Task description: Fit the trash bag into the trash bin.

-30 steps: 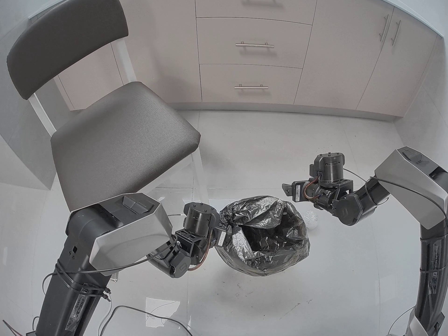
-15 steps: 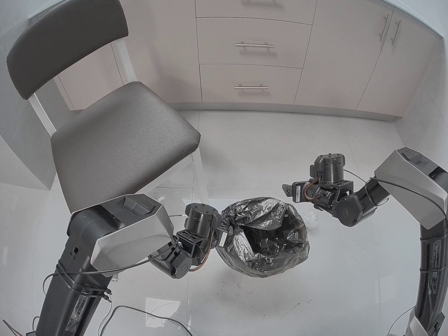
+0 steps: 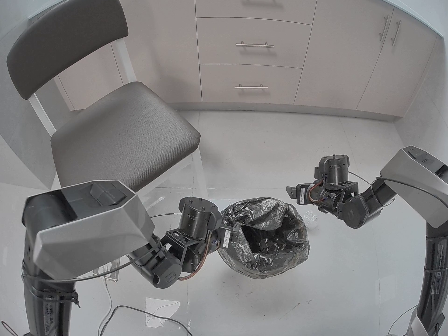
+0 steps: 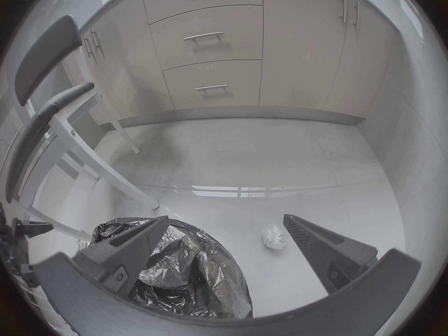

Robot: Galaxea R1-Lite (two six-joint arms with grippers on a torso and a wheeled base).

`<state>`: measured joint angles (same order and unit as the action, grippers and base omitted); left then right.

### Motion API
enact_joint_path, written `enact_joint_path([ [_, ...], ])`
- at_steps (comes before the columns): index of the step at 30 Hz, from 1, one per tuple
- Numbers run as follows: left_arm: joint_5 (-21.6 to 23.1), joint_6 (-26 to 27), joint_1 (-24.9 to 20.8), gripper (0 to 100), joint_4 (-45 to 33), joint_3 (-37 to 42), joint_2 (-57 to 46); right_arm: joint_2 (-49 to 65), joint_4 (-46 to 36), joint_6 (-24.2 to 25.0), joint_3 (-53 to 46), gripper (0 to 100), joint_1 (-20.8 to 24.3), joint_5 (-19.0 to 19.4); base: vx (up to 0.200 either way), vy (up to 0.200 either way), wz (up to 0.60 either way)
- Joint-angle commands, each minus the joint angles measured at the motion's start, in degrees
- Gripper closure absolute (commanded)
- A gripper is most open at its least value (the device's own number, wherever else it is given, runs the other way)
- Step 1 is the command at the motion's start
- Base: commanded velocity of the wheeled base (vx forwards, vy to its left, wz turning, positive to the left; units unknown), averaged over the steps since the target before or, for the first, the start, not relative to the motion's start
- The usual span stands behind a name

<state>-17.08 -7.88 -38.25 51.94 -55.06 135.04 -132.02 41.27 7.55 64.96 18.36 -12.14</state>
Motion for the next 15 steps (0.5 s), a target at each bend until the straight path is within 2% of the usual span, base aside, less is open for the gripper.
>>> enact_joint_path([
  [1,0.0,-3.0,-4.2,0,0.4,7.1,-12.0,2.5,0.0,0.6,-1.6,0,-1.4,-0.4,0.000,0.000,0.00],
  [4,0.0,-3.2,-5.3,0,0.6,12.6,-20.3,1.8,-0.7,0.3,-0.6,0,-5.0,-0.6,0.000,0.000,0.00],
  [10,0.5,-2.9,-3.4,0,0.6,20.4,-32.6,-2.0,-0.9,-0.9,3.2,0,-9.3,-0.2,0.000,0.000,0.00],
  [12,0.7,-2.6,-0.5,0,0.1,24.8,-40.8,-4.5,-0.9,-2.4,5.8,0,-11.2,0.0,0.000,0.000,0.00],
  [14,0.7,-2.4,0.4,0,0.0,25.6,-42.6,-5.2,-0.9,-2.5,6.5,0,-11.4,0.0,0.000,0.000,0.00],
  [15,0.7,-1.5,2.5,0,-0.3,27.2,-46.3,-6.5,-0.9,-2.8,8.2,0,-11.9,0.1,0.000,0.000,0.00],
])
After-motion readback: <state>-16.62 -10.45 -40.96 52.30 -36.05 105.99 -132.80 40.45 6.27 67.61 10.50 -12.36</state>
